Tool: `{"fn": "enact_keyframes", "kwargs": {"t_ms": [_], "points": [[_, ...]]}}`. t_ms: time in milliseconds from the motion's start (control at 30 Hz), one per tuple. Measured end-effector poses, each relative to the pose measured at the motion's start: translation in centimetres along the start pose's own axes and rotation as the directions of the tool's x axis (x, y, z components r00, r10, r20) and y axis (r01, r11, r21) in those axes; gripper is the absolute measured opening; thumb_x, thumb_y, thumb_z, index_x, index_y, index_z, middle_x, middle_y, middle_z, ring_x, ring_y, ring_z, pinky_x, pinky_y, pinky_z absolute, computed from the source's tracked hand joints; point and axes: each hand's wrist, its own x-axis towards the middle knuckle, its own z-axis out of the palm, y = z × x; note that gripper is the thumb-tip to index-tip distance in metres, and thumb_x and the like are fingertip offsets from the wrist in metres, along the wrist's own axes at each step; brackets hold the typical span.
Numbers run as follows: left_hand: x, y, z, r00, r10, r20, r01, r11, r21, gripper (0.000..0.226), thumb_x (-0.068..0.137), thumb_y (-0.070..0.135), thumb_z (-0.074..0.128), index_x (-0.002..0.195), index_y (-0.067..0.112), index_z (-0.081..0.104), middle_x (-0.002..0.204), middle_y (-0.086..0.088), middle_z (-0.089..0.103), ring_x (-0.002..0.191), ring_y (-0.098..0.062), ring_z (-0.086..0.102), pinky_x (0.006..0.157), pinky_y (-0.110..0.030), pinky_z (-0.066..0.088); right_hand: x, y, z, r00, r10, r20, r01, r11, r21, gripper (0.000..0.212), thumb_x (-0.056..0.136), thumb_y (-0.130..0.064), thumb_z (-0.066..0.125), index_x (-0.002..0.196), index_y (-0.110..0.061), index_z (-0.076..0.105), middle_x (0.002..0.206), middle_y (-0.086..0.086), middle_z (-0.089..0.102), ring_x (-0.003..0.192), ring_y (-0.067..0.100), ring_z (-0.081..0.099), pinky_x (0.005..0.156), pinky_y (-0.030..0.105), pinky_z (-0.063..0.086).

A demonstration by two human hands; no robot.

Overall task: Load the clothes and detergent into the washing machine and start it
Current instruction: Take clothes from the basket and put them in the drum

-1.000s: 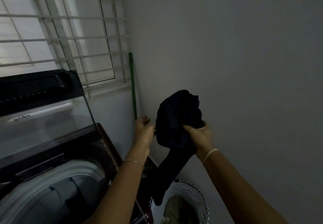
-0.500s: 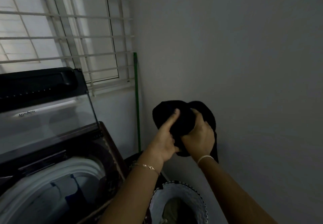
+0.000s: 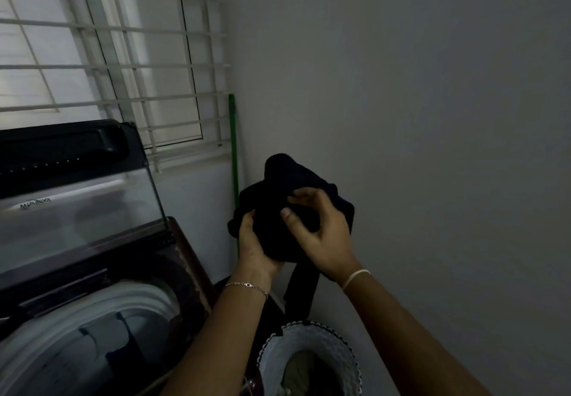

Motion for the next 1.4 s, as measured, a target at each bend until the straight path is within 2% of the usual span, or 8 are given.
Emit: {"fn": "enact_keyframes", "kwargs": {"t_ms": [167,300,500,667,800,967,1200,1400], "points": [[-0.1,0.6,-0.5,0.997,0.075,-0.026,-0.075,0.997,-0.016,0.042,0.093,0.044,0.045,0.114,0.015,0.066,0.104,-0.017,0.069,0.098,-0.032,0.064,0.070,-0.041,0.055,2.1,2.2,-1.0,0.956,0.167,-0.242,-0.167,0.986,0.020,0.033,0.085,-0.049,0.059,0.110,-0.028,0.059,0.117,-0.010,0.056,0.113,0.008,0.052,0.100,0.044,0.046],[0.3,1.1,-0.9,0.997,0.075,0.010,-0.074,0.992,-0.103,0.038,0.096,0.038,0.045,0.120,0.017,0.065,0.114,-0.015,0.067,0.103,-0.033,0.063,0.073,-0.043,0.056,2.4,3.1,-2.0,0.781,0.604,0.160,-0.591,0.631,0.503,0.079,0.070,-0.067,0.069,0.135,-0.027,0.046,0.135,0.006,0.055,0.116,0.022,0.059,0.100,0.045,0.049],[0.5,0.4,-0.1,0.998,0.048,0.051,-0.043,0.995,-0.093,0.039,0.097,0.039,0.041,0.115,0.015,0.066,0.102,-0.016,0.071,0.101,-0.034,0.062,0.078,-0.047,0.053,1.0,2.0,-2.0,0.676,0.507,0.535,-0.699,0.212,0.683,0.061,0.084,-0.069,0.039,0.120,-0.025,0.060,0.120,0.005,0.067,0.114,0.023,0.061,0.096,0.040,0.048],[1.1,0.0,0.5,0.999,0.018,0.030,-0.020,0.997,0.076,0.051,0.092,0.054,0.046,0.123,0.017,0.062,0.112,-0.016,0.068,0.105,-0.034,0.062,0.082,-0.044,0.054,1.0,2.6,-2.2,0.711,0.524,0.470,-0.640,0.205,0.740,0.066,0.078,-0.061,0.056,0.131,-0.022,0.055,0.126,0.006,0.065,0.118,0.026,0.060,0.102,0.045,0.046],[1.7,0.3,0.9,0.998,-0.060,-0.012,0.061,0.971,0.231,0.064,0.084,0.066,0.051,0.126,0.019,0.062,0.119,-0.015,0.065,0.109,-0.035,0.061,0.090,-0.047,0.052,1.2,3.1,-2.9,0.740,0.526,0.420,-0.584,0.191,0.789,0.037,0.091,-0.043,0.053,0.120,-0.022,0.062,0.121,0.008,0.068,0.116,0.028,0.061,0.103,0.046,0.044],[1.0,-0.1,1.8,0.981,-0.175,0.084,0.154,0.964,0.215,0.079,0.072,0.077,0.054,0.122,0.017,0.064,0.124,-0.019,0.061,0.114,-0.039,0.055,0.102,-0.059,0.037,1.5,3.2,-2.7,0.702,0.578,0.415,-0.629,0.230,0.743,0.045,0.085,-0.045,0.056,0.121,-0.019,0.063,0.120,0.008,0.068,0.113,0.027,0.061,0.091,0.040,0.050],[0.7,-0.7,1.3,0.981,-0.065,0.184,0.051,0.996,0.078,0.060,0.080,0.058,0.062,0.120,0.014,0.066,0.118,-0.018,0.067,0.105,-0.034,0.066,0.083,-0.047,0.055,2.3,2.7,-3.5,0.655,0.623,0.427,-0.731,0.379,0.568,0.035,0.091,-0.049,0.054,0.118,-0.028,0.060,0.107,-0.005,0.069,0.091,0.010,0.066,0.068,0.026,0.058],[1.1,-0.7,1.0,0.990,0.026,0.136,-0.034,0.998,0.053,0.041,0.088,0.038,0.061,0.120,0.013,0.065,0.117,-0.016,0.068,0.097,-0.032,0.070,0.075,-0.042,0.057,1.5,2.7,-2.6,0.660,0.598,0.454,-0.713,0.308,0.630,0.056,0.089,-0.068,0.037,0.130,-0.032,0.052,0.123,-0.003,0.064,0.113,0.018,0.059,0.098,0.037,0.046]]}}
